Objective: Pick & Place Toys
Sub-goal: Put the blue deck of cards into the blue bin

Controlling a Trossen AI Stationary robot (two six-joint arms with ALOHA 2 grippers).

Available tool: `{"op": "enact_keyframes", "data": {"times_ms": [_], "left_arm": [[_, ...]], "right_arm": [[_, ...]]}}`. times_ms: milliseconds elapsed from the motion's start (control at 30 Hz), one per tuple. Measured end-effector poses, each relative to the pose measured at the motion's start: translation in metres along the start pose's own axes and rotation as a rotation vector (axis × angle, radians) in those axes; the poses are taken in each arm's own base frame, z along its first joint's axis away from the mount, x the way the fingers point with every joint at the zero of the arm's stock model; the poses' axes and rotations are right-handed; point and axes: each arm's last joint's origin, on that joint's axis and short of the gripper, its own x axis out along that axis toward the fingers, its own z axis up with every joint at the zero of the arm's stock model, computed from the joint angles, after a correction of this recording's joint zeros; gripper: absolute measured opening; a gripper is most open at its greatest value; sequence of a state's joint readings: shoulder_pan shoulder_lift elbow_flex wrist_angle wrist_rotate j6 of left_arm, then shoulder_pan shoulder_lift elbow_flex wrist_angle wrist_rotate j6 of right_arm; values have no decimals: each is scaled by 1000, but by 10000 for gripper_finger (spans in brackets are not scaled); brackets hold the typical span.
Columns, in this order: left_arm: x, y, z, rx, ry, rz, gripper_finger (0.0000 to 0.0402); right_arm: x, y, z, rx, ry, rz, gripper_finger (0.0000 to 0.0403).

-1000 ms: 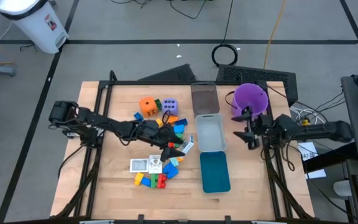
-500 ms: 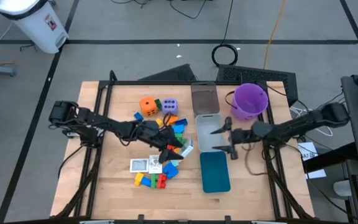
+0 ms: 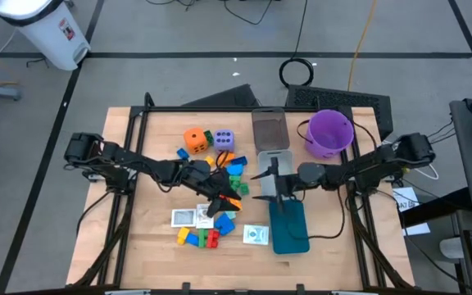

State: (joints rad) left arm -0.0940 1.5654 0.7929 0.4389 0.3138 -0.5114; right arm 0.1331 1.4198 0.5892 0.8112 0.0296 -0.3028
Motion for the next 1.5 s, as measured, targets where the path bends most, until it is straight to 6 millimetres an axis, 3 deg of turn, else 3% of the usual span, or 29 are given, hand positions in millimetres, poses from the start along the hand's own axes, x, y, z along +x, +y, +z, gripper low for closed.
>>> {"op": "enact_keyframes", "data": {"times_ms": [200, 467, 633, 800, 967, 1233, 1367, 1500], "left_arm": [[3, -7, -5, 39, 22, -17, 231], [26, -30, -16, 123, 59, 10, 337], [54, -51, -7, 251, 308, 32, 390], [84, -66, -1, 483, 518, 140, 393], [111, -61, -1, 556, 593, 94, 376], [123, -30, -2, 495, 606, 161, 363], [136, -14, -16, 399, 621, 199, 370], [148, -13, -32, 369, 634, 181, 374]], "right_arm": [[-5, -2, 9, 38, -29, -3, 263], [-19, 5, 24, 44, -31, 40, 263], [-25, 13, 33, 41, -65, 74, 268], [-34, 19, 41, -28, -74, 107, 279], [-44, 22, 47, -56, -58, 136, 286], [-56, 24, 52, -103, -24, 74, 277], [-56, 26, 53, -98, -23, 65, 275], [-56, 28, 52, -51, -17, 72, 274]]}}
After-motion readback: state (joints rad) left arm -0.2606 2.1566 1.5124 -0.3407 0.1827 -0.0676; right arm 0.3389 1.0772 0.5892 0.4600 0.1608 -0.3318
